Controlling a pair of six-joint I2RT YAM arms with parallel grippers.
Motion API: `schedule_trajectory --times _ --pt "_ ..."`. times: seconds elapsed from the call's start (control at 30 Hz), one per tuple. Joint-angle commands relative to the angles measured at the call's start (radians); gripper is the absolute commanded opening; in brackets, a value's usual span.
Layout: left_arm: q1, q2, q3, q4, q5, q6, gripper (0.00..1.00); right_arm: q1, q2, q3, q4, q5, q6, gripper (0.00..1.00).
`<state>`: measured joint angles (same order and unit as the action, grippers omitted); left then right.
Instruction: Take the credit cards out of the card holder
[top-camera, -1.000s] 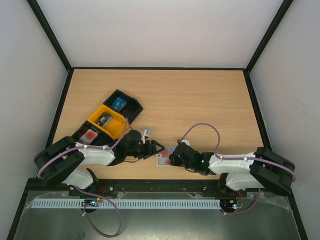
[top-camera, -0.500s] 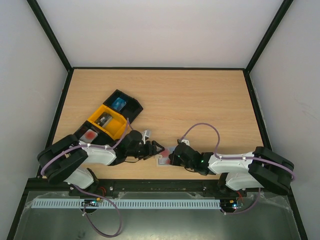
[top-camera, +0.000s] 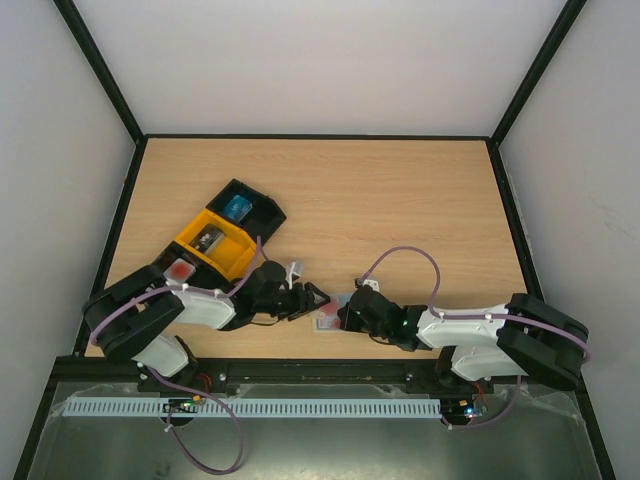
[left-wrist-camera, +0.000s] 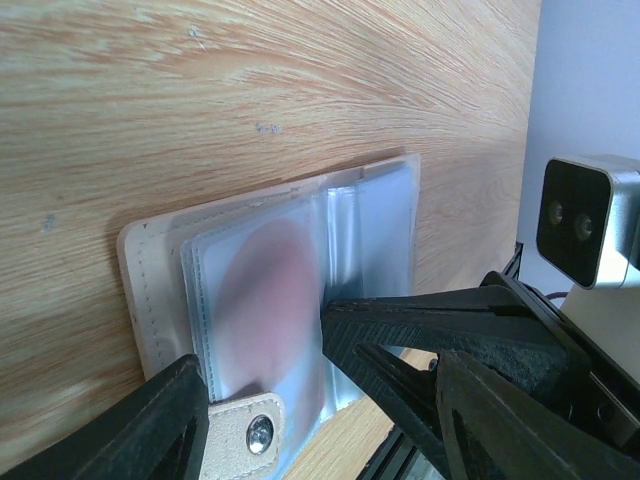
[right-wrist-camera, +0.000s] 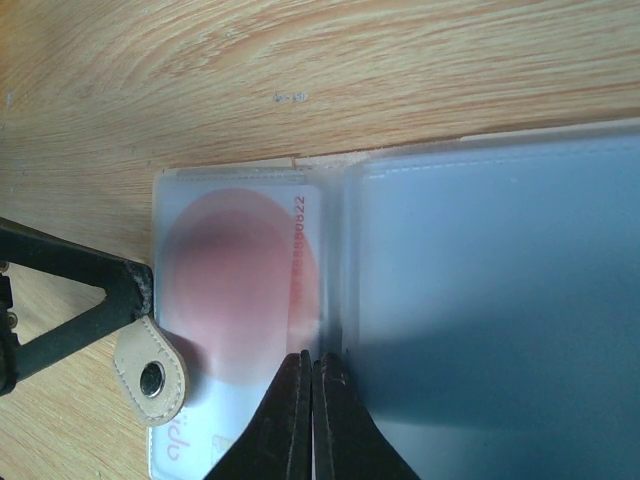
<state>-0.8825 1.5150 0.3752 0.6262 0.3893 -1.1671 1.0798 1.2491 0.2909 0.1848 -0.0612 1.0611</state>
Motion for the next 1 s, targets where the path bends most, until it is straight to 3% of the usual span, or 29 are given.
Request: schedule_trajectory --times 0.0,0.97 --pt "-0.003 0.017 0.019 0.020 0.009 0.007 0.64 0.003 0.013 -0.030 -0.068 0.022 -0.006 0.02" --pt "-0.018 0.039 0.030 0.090 0.040 -0.016 0.64 0.003 -0.014 -0.060 -0.021 0.009 0.010 0.02"
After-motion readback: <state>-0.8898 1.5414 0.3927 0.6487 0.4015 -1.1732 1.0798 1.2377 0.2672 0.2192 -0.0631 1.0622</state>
